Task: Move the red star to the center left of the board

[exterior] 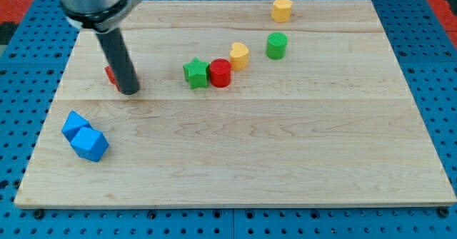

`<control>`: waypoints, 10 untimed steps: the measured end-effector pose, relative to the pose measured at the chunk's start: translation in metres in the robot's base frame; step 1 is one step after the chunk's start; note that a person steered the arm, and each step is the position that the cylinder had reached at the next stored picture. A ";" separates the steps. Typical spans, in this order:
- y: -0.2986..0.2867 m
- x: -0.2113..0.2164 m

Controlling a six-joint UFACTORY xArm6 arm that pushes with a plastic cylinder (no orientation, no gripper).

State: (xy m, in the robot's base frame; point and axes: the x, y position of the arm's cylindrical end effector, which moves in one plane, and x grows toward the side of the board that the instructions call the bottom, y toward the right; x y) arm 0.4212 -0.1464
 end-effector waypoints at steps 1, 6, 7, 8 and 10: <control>0.004 -0.036; -0.031 -0.015; -0.063 -0.027; -0.050 -0.037; 0.120 -0.101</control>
State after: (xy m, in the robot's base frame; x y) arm 0.3200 -0.0265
